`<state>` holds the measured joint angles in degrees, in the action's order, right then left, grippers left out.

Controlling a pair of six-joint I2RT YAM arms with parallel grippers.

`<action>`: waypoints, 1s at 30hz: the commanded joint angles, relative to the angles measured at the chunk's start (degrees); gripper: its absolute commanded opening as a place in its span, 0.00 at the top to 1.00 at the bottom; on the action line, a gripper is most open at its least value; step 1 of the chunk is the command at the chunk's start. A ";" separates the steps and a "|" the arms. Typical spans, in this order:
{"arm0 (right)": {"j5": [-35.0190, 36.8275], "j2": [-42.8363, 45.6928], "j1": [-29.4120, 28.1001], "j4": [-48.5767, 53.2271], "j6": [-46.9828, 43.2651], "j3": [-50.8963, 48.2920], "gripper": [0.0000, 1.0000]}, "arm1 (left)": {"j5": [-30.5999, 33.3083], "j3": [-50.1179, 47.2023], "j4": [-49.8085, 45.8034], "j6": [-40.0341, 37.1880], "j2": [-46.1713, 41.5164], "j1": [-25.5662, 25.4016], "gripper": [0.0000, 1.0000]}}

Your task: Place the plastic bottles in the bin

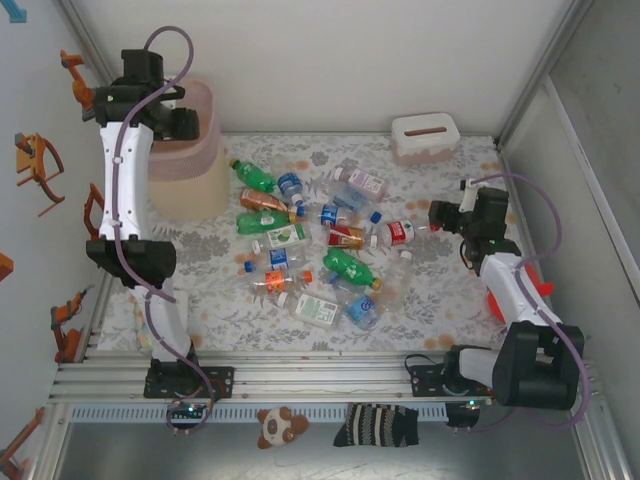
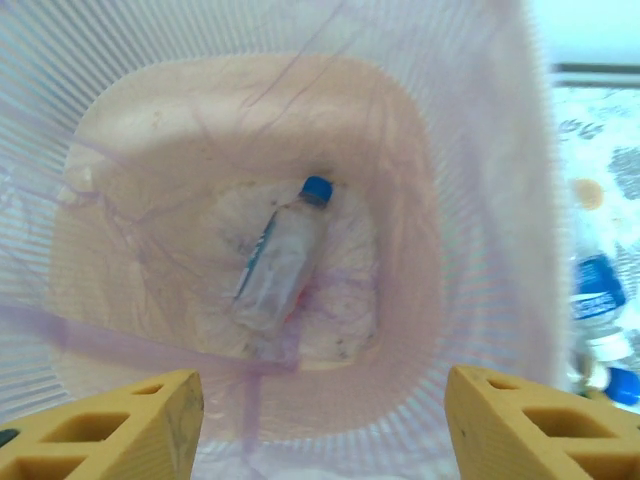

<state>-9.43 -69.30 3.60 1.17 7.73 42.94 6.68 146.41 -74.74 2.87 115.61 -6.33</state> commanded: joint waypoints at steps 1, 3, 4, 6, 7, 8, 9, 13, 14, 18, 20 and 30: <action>-0.06 1.35 0.07 0.41 0.62 2.15 0.23 | 0.87 0.43 2.70 2.53 -2.56 -3.03 0.33; -0.06 1.31 0.06 0.33 0.68 2.08 0.23 | 3.65 -2.67 6.19 3.28 -3.44 -5.67 0.32; 0.02 1.27 0.08 0.27 0.76 2.00 0.23 | 5.36 -4.52 8.07 3.49 -3.96 -7.10 0.30; 0.20 1.31 0.06 0.24 0.74 1.82 0.23 | 9.01 -7.70 11.48 4.42 -4.34 -10.01 0.30; 0.29 1.36 0.09 0.15 0.76 1.67 0.23 | 9.76 -8.42 12.43 4.97 -3.98 -11.25 0.30; 0.38 1.49 0.07 0.16 0.79 1.54 0.24 | 10.77 -8.74 13.15 5.78 -3.40 -12.34 0.30; 0.38 1.61 0.08 0.02 0.80 1.45 0.24 | 11.93 -8.91 14.05 6.56 -2.65 -13.74 0.30; 0.15 1.35 0.03 -0.21 0.81 1.45 0.24 | 24.31 -9.01 17.57 11.98 2.02 -19.62 0.26; 0.07 1.14 0.04 -0.29 0.89 1.52 0.24 | 27.08 -8.86 18.02 13.56 3.19 -20.69 0.24; -0.15 0.74 0.01 -0.46 0.96 1.46 0.24 | 29.84 -8.31 17.69 22.68 8.18 -22.97 0.24; -0.07 0.74 0.08 -0.56 0.97 1.45 0.24 | 29.25 -8.66 17.50 27.35 10.23 -23.27 0.24; -0.24 0.65 0.06 -0.39 1.02 1.18 0.24 | 26.18 -7.08 16.62 43.98 21.69 -23.15 0.24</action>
<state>-9.45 -69.21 3.60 1.10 8.08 43.31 32.97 137.86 -57.58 39.53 135.06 -29.63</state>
